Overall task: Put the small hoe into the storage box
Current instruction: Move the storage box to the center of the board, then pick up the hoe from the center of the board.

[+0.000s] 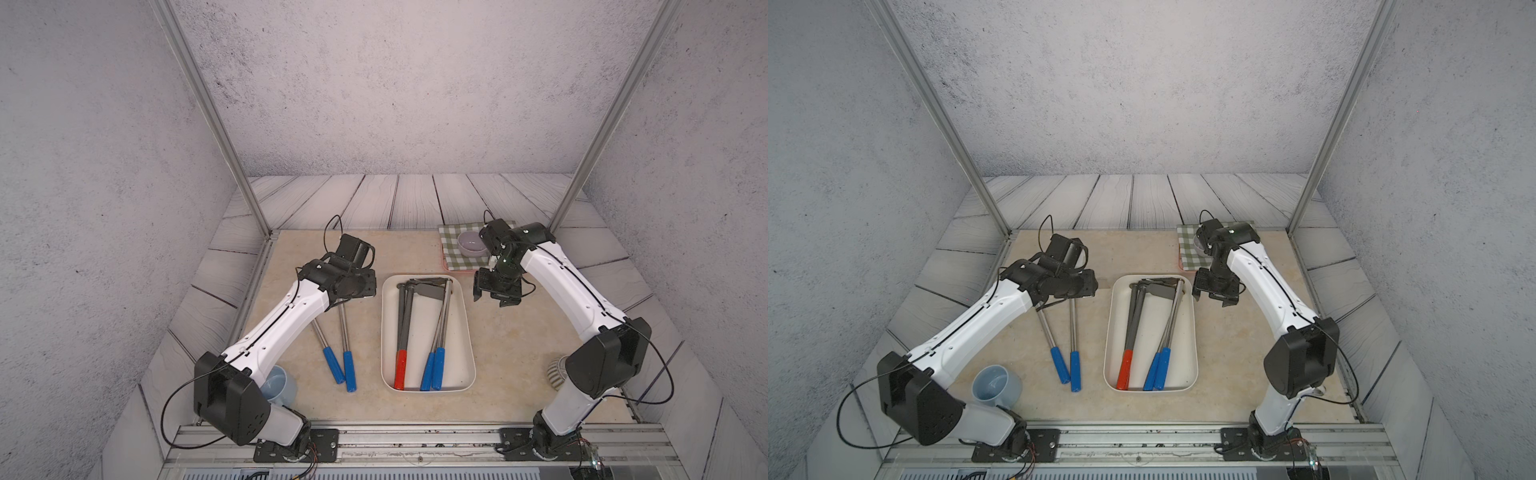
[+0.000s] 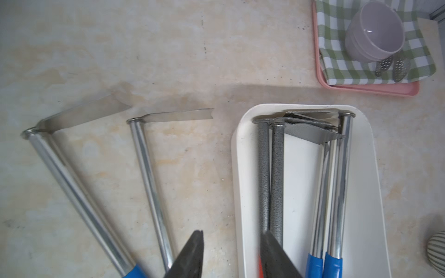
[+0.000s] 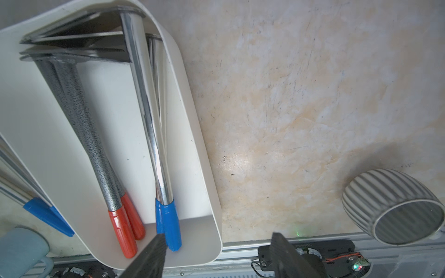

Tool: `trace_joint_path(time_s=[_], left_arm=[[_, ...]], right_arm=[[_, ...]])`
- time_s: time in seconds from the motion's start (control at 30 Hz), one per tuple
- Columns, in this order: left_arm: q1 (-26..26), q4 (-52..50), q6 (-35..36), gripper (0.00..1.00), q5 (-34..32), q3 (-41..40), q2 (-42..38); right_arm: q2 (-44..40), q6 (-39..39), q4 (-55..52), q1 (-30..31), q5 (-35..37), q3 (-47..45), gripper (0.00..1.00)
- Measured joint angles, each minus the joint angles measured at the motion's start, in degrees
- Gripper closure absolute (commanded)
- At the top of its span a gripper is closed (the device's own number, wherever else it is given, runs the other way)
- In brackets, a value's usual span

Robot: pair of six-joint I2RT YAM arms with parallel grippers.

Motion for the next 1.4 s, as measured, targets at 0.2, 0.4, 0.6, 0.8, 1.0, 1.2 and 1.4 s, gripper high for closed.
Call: trace_joint_path(time_s=[0.2,0.4,0.6,0.8,1.0,1.2,1.4], left_arm=[[6.08,-1.44,0.61,0.46,-1.4,-8.22,-1.14],[9.35,-0.68,0.52,0.45,-1.16,-15.02,-1.25],[10.84,2.34,1.14,0.44,-0.68,-15.8,2.05],[13.42,3.06,2.93,0.47,0.96,-12.37,12.24],[14.12,2.75,5.38,0.48,1.84,-6.25,18.8],[14.58,1.68,6.99,0.49,2.25,-0.33,22.62],[15.21,0.57,8.04,0.52,2.78,5.11,28.55]], right_arm=[[-2.91,-2.54,2.21,-0.37,0.31,-0.98,0.29],[-11.3,-4.94,9.88,-0.44,-1.31,-8.66,0.26],[-13.73,-6.23,12.92,-0.83,-1.77,-10.08,0.26],[-12.81,-6.91,13.64,-1.38,-1.77,-10.45,0.26],[-12.81,-7.1,14.14,-1.77,-1.77,-12.26,0.27],[-12.81,-7.48,14.86,-1.97,-1.86,-13.53,0.27],[-12.81,-7.87,15.74,-2.25,-2.19,-14.64,0.27]])
